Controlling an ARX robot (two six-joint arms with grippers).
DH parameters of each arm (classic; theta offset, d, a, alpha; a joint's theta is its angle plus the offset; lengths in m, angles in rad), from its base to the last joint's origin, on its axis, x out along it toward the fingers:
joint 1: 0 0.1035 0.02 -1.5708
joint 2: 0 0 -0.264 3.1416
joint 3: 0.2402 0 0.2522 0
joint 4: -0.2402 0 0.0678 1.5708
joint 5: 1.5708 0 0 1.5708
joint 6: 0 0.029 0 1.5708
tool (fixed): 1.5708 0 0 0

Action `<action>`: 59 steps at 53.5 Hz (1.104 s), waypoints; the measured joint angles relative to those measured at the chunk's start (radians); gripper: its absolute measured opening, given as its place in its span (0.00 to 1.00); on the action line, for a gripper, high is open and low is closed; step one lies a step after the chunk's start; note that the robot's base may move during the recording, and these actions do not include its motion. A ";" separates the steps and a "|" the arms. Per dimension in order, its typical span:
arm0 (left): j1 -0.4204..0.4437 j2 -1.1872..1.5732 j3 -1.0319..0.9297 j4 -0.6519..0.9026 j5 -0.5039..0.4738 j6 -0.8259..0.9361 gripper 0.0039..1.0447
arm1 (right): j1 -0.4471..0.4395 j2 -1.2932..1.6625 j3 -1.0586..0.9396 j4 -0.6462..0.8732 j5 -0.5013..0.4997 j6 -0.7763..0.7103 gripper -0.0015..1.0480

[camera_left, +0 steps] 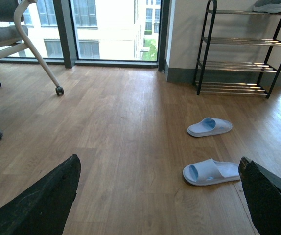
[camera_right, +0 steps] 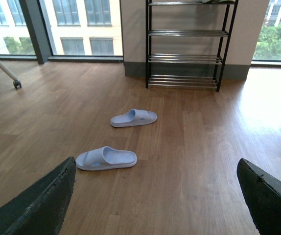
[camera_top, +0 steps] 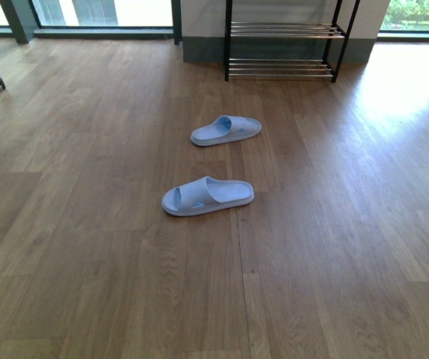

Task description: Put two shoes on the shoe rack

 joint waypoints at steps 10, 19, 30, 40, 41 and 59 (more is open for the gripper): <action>0.000 0.000 0.000 0.000 -0.002 0.000 0.91 | 0.000 0.000 0.000 0.000 -0.002 0.000 0.91; 0.000 0.000 0.000 0.000 -0.002 0.000 0.91 | 0.000 0.000 0.000 0.000 -0.001 0.000 0.91; 0.000 0.000 0.000 0.000 -0.002 0.000 0.91 | 0.000 0.000 0.000 0.000 -0.001 0.000 0.91; 0.000 0.000 0.000 0.000 0.000 0.000 0.91 | 0.000 0.000 0.000 0.000 0.003 0.000 0.91; 0.000 0.000 0.000 0.000 0.000 0.000 0.91 | 0.000 0.000 0.000 0.000 0.002 0.000 0.91; 0.000 0.000 0.000 0.000 0.002 0.000 0.91 | 0.000 0.000 0.000 0.000 0.006 0.000 0.91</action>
